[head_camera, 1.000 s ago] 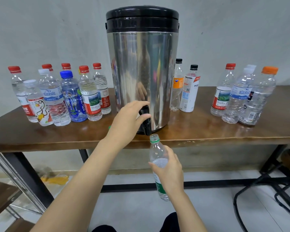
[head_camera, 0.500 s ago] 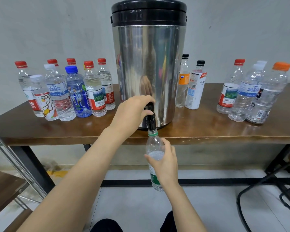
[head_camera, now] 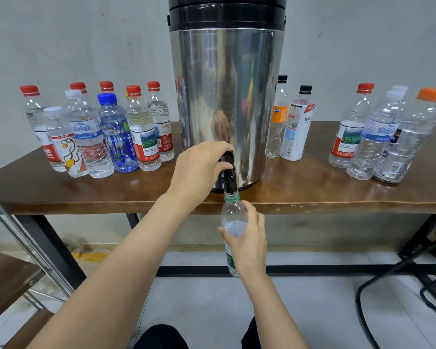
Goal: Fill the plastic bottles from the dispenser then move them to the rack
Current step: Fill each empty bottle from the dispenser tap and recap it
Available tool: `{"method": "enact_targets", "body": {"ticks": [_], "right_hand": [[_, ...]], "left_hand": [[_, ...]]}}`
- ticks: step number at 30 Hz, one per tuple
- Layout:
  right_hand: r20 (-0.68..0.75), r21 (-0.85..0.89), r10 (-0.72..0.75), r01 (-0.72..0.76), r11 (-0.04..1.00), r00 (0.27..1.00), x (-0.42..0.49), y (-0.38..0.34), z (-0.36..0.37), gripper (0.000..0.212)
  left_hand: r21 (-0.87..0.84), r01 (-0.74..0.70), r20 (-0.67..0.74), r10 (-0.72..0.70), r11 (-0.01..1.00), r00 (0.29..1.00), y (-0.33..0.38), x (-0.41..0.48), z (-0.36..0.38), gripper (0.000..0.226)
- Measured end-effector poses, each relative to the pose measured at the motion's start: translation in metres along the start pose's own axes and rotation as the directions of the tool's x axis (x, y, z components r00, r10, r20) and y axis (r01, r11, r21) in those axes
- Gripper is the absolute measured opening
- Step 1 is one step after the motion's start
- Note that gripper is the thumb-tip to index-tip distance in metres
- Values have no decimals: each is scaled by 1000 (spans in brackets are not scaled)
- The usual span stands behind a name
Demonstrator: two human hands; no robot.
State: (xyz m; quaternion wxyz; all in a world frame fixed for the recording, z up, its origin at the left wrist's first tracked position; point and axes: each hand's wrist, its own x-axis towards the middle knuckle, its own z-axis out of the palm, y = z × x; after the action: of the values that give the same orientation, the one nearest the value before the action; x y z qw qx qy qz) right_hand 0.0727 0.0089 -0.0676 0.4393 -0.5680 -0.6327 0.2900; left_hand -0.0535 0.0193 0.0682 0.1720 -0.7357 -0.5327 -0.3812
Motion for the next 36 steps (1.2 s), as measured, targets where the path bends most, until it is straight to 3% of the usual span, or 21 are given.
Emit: {"method": "enact_targets", "body": {"ticks": [7,13,17,24,29,36], "right_hand": [[0,69,15,-15,997,1000,-3,-3,5,77],[-35,93,-1,4,996,999,-5,-3,10,74],[-46,102,13,-8,995,999,-4,-3,13,73],[-37,128,22,-18,992,999,-3,-2,11,74],[-33,126,4,0,992,999,-3,-1,11,76],[-14,134,19,-17,991,1000,-4,0,8,77]], "left_hand": [[76,-156,-214,169,985,962,-10,-12,10,9],[38,-198,-262,201,979,944,-20,-49,32,9],[21,-79,-300,82,997,950,-11,-54,32,38],[-315,218,-218,-294,924,931,3,-61,32,27],[-461,236,-158,-340,856,927,-10,-64,38,17],[-547,255,-232,-437,798,869,2,-66,54,18]]}}
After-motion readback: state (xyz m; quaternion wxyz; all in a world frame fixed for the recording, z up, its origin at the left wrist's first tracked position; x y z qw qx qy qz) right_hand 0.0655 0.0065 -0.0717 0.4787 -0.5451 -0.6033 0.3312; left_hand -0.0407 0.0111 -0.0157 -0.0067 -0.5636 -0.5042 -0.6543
